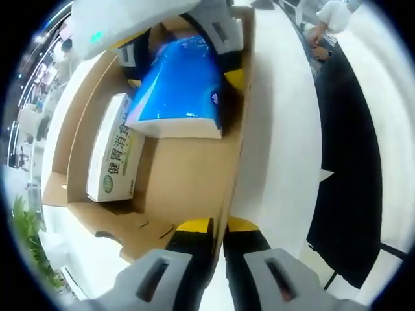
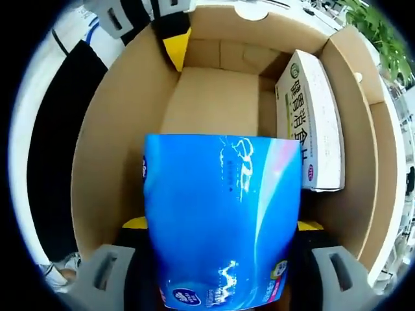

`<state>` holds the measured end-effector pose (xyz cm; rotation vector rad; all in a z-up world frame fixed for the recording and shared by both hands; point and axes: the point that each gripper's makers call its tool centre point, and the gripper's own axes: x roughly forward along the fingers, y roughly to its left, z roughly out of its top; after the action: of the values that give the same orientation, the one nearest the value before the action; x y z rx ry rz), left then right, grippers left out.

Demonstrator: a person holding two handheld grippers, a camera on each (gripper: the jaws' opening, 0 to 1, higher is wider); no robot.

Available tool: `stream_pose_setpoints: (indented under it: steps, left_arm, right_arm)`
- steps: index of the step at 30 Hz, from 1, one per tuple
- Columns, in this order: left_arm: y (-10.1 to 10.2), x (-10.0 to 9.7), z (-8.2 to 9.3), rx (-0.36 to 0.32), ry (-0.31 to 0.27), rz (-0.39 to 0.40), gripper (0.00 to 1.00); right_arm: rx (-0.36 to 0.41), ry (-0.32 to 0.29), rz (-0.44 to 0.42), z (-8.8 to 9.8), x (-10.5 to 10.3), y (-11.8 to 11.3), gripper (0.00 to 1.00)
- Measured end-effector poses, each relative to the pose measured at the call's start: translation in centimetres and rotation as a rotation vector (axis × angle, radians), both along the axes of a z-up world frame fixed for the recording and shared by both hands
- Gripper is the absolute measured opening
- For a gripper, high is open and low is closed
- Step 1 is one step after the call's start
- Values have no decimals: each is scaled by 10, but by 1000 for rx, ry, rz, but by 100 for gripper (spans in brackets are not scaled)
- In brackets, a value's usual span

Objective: Operate the shoe box by opening the lid, removing the specified soft item, and placing it in the target area until the item is outside and the box remains undamaged.

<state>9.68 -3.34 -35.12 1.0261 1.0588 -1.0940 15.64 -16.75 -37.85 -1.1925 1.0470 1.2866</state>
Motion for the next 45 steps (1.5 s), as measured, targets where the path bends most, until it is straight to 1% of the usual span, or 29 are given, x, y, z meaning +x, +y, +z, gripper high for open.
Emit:
stream_pose_setpoints:
  steps: [4,6,11,12,13,14,17,19,20,22,24,26,30,31,32,36,38,41,45]
  left_arm:
    - [0,0,0,0,-2,4,6]
    - [0,0,0,-1,-6,3,6]
    - [0,0,0,-2,-2,-1,5]
    - [0,0,0,-1,-1,-3,5]
    - [0,0,0,1,-1,-3,5]
    - [0,0,0,1,-2,-1,5]
    - [-1,0,0,0,-10,-6,5]
    - [-1,0,0,-1,-8,-5,5]
    - [-1,0,0,1,-5,-6,5]
    - [-1,0,0,1,-3,-9,5]
    - [-1,-1,0,2,-4,-18,5]
    - [-1,-1,0,1,-5,-21,4]
    - [-1,-1,0,2,-2,-24,4]
    - [-1,-1,0,2,-1,-25,4]
    - [0,-1,0,3,2,-33,4]
    - [0,-2,0,7,15,-60,4]
    - [1,-4,0,8,11,-76,4]
    - [1,-4,0,16,13,-74,4]
    - [1,-4,0,14,14,-75,4]
  right_arm:
    - [-5,4,-17,1,-2,-3,79]
    - [8,8,-16,1,-2,-3,78]
    - [11,19,-9,3,-3,-4,77]
    - [7,11,-24,5,0,-6,76]
    - [11,-18,-41,6,4,-6,76]
    - [17,-14,-13,7,2,-5,76]
    - [31,-33,-12,14,5,-3,76]
    - [42,-21,-23,20,3,-2,76]
    - [57,-4,-27,24,0,-1,76]
    - [73,5,-17,28,-3,0,76]
    - [78,-4,5,31,-5,-1,76]
    - [86,-25,5,35,-4,-1,76]
    - [108,-26,-37,40,-4,-1,76]
    - [109,-27,-42,40,-4,-1,76]
    - [110,-18,-69,40,-6,-1,76]
    - [125,-7,-83,40,-11,3,76]
    - [133,-8,-79,38,-15,7,76]
    - [133,-19,-76,37,-14,7,76]
    - [141,-24,-81,43,-13,8,76]
